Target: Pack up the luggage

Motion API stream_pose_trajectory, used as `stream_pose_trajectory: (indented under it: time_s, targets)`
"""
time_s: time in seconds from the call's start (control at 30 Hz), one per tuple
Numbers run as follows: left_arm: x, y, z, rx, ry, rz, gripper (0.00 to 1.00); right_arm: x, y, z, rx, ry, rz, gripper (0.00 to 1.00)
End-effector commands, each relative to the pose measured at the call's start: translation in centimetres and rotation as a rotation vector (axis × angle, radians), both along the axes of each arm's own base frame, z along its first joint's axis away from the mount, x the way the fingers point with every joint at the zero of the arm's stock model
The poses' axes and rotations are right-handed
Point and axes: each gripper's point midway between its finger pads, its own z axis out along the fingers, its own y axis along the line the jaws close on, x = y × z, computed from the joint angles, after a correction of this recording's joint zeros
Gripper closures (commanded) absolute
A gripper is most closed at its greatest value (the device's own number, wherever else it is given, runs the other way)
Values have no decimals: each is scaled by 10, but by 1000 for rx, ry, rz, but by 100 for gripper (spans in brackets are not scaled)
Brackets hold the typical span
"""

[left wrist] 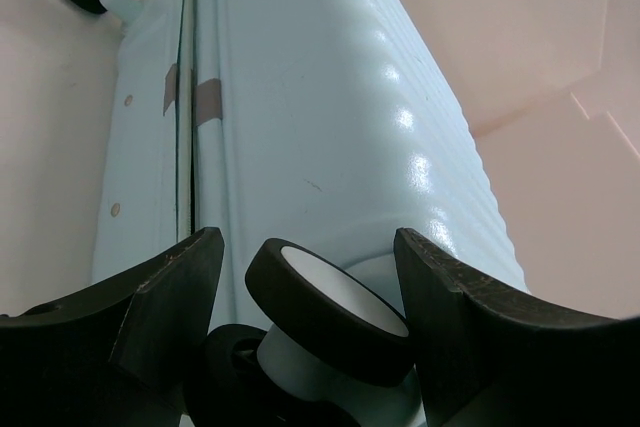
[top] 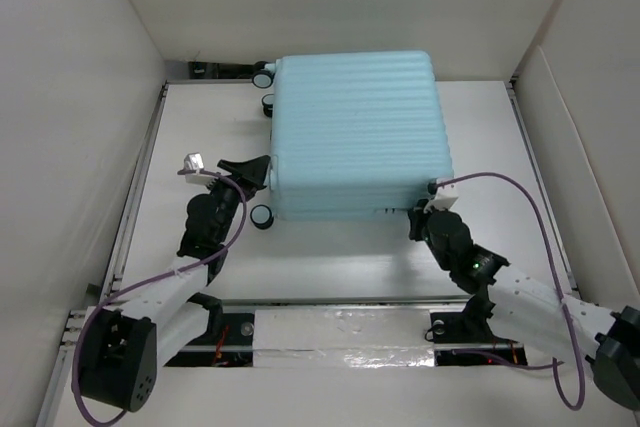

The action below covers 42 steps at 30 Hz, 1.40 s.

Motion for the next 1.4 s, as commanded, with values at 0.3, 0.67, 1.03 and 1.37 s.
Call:
stream_pose_trajectory:
  time_s: [0.3, 0.67, 1.03, 1.37]
  targets:
    - [-38, -100, 39, 28, -89, -282, 100, -46, 185, 36, 80, -52, 459, 100]
    - [-45, -100, 44, 13, -94, -273, 100, -44, 142, 60, 143, -97, 435, 100]
    - [-72, -151, 69, -11, -119, -475, 100, -73, 233, 46, 161, -70, 642, 100]
    - [-129, -210, 88, -136, -107, -767, 100, -60, 256, 51, 311, -185, 597, 100]
